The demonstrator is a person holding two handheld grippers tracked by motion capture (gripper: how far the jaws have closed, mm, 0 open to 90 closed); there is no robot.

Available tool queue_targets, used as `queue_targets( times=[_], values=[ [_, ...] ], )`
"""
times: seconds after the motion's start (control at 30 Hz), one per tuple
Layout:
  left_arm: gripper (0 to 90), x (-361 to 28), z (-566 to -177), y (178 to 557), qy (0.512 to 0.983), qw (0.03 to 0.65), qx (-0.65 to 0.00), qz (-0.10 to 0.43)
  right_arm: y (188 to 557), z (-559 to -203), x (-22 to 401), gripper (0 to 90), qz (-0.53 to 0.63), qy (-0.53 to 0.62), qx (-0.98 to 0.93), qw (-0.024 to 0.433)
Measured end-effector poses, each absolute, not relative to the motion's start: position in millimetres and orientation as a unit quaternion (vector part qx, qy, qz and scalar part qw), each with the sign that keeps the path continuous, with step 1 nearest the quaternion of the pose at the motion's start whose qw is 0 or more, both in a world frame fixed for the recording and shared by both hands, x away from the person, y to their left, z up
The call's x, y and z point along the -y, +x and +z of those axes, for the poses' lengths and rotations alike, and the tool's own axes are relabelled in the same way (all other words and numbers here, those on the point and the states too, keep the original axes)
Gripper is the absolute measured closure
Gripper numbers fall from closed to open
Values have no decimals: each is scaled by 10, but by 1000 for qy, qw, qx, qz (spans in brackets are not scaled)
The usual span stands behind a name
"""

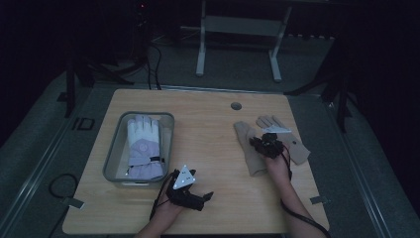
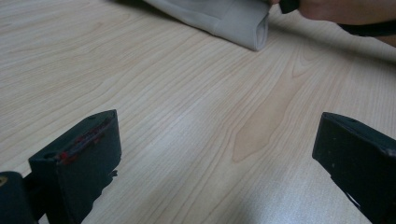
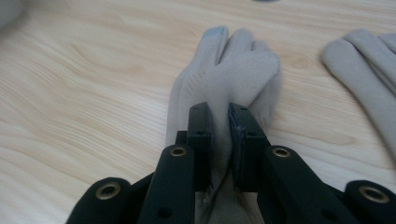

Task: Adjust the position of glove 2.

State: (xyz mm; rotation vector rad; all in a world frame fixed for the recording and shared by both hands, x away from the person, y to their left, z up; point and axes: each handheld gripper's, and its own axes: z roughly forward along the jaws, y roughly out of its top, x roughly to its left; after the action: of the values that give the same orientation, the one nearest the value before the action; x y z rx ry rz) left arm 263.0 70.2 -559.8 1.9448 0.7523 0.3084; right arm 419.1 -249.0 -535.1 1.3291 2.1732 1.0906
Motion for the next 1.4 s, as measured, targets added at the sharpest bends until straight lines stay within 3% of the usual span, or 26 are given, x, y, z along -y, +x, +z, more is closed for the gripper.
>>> queue_targets(
  times=[0.47, 0.73, 0.87, 1.0, 1.1, 1.4],
  values=[
    [13, -747, -5556, 2589, 788, 510, -314, 143, 3673, -4781, 1789, 802, 442, 525, -705, 177],
    [13, -775, -5550, 2554, 789, 510, -309, 151, 3599, -5149, 1493, 801, 409, 554, -700, 189],
    [13, -795, -5551, 2565, 787, 511, -311, 153, 3647, -5415, 1400, 797, 387, 564, -709, 174],
    [13, -811, -5552, 2576, 785, 512, -313, 154, 3675, -5546, 1338, 713, 375, 564, -719, 157],
    [13, -817, -5562, 2583, 786, 510, -314, 154, 3666, -5580, 1275, 621, 367, 539, -738, 172],
    [13, -818, -5585, 2589, 787, 511, -309, 152, 3642, -5388, 1386, 555, 377, 516, -746, 189]
  ],
)
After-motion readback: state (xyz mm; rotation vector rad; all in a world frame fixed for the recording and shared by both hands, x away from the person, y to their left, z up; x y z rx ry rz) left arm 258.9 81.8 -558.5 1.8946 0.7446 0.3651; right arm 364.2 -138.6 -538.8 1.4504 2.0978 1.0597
